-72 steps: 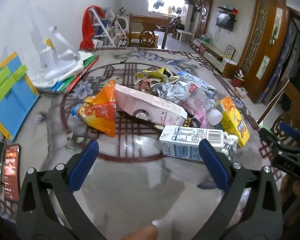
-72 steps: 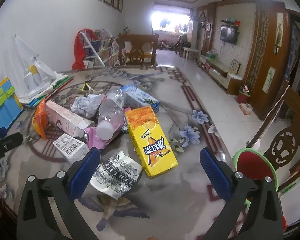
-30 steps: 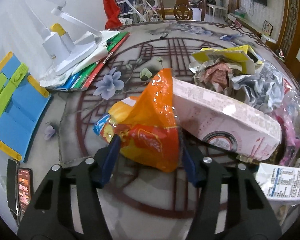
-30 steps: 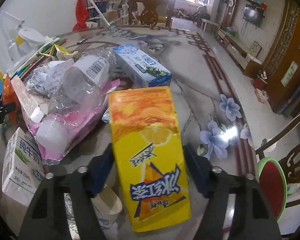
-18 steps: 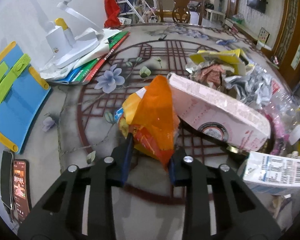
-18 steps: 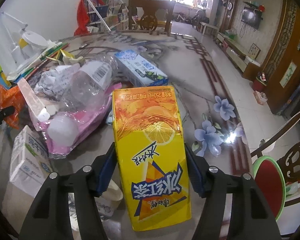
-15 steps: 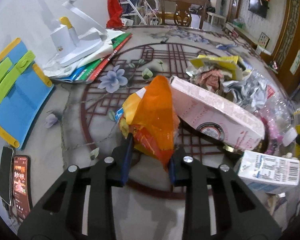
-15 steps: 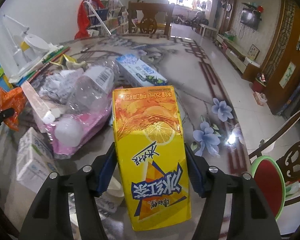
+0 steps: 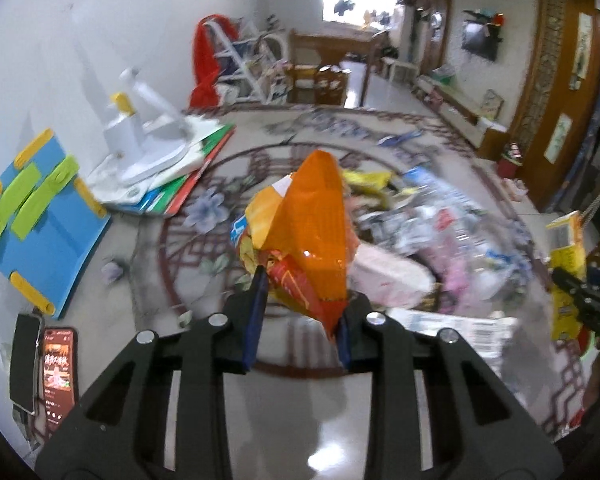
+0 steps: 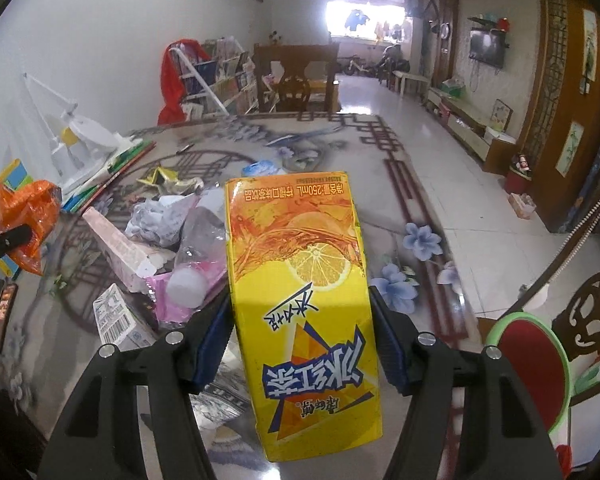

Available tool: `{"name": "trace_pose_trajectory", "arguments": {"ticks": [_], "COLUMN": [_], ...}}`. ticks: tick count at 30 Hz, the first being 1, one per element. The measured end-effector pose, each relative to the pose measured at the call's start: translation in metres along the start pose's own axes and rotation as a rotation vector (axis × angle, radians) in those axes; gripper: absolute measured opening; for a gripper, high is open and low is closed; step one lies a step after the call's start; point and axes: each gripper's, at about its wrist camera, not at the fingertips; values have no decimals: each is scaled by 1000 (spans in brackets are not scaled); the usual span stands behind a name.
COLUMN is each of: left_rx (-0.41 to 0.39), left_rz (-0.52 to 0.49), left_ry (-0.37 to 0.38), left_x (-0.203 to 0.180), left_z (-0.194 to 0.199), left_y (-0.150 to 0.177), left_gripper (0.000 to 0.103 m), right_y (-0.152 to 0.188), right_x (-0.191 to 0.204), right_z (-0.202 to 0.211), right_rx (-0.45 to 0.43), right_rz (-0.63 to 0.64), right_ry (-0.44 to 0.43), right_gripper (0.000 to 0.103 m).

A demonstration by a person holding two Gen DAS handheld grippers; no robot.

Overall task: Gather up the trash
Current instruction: 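Carry both items to the red bucket and release them inside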

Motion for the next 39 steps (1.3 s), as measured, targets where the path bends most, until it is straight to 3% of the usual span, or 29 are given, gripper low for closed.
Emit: {"name": "trace_pose_trajectory", "arguments": {"ticks": [5,11,22,29,36,39], "left_rx": [-30,-36,-18,41,162,194], "left_rz": [-39,-132,-267,-345,-396,-411], "left_ry": [93,228,517,712,806,814], "left_x": [-35,-106,-261,-360,-432,-449], "left_z": [19,29,41,42,21,16], "left_y": [-10,-16,-26,-22,-2,9], "left_gripper": [29,29,29,30,31,31], "right_y": [3,5,16,34,67,72], "right_x": [-18,-57,-179,-257,-304,-311], "right_z": [14,42,95,118,116,114], "right_rx": [-18,-46,-57,-40,-12,1], "right_rz": [-33,-77,-209,-318,-447,-470], "right_ry": [23,71,224,296,300,304], "right_gripper": [62,62,62,62,62,62]}}
Point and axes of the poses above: each gripper's, at about its wrist camera, not at the fingertips, and z roughly against the way its jaws point, x to its left, y to its underside, and after that the axes turned 6 degrees about -y, right-handed
